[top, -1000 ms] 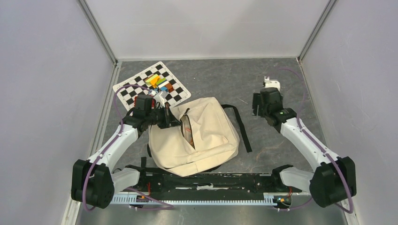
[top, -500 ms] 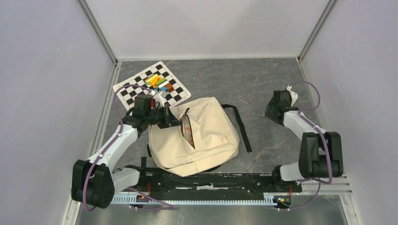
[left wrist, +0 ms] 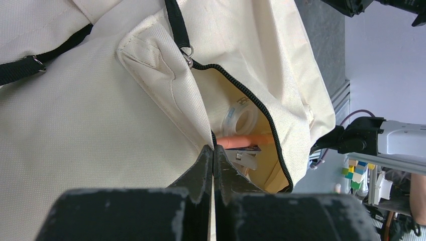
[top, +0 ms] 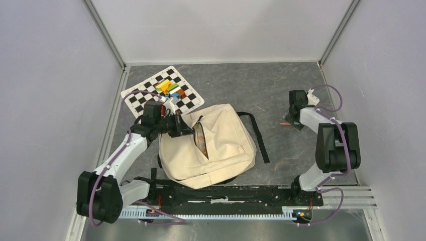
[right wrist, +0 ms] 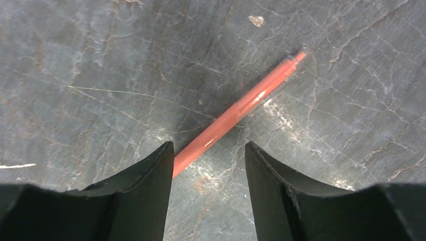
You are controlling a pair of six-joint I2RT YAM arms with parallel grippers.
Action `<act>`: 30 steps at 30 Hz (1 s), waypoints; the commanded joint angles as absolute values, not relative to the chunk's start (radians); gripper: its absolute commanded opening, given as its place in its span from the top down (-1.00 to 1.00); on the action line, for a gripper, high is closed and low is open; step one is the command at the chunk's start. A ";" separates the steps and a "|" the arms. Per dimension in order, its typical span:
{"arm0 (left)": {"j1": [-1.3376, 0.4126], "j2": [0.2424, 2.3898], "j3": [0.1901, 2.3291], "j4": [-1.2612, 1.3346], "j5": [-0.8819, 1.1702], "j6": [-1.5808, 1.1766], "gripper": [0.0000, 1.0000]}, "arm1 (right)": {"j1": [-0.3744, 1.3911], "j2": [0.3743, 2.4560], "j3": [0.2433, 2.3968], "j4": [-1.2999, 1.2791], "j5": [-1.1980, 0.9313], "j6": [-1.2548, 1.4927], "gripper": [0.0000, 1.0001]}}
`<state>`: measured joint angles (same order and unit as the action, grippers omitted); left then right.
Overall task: Pack the student bag
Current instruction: Pick up the stationery from the center of the board.
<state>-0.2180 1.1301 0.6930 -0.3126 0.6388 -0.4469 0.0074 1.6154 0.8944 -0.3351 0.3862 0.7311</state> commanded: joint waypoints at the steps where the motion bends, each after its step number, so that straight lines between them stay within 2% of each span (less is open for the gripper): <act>1: -0.202 1.101 0.705 -0.241 0.664 -0.463 0.96 | 0.006 1.641 0.919 -0.363 0.452 0.760 -0.17; 4: -0.199 1.100 0.704 -0.238 0.666 -0.465 0.96 | 0.006 1.664 0.924 -0.362 0.453 0.756 -0.14; 10: -0.193 1.104 0.704 -0.236 0.669 -0.465 0.96 | 0.006 1.714 0.946 -0.362 0.419 0.720 0.15; 19: -0.182 1.111 0.703 -0.229 0.676 -0.471 0.96 | 0.006 1.664 0.848 -0.292 0.328 0.645 1.00; 30: -0.179 1.105 0.699 -0.215 0.695 -0.469 0.96 | 0.088 1.492 0.699 -0.208 0.206 0.394 1.00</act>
<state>-0.1963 1.1301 0.6926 -0.3023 0.6678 -0.4477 0.0406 1.5631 0.7628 -0.1802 0.2909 0.5175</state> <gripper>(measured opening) 0.026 0.026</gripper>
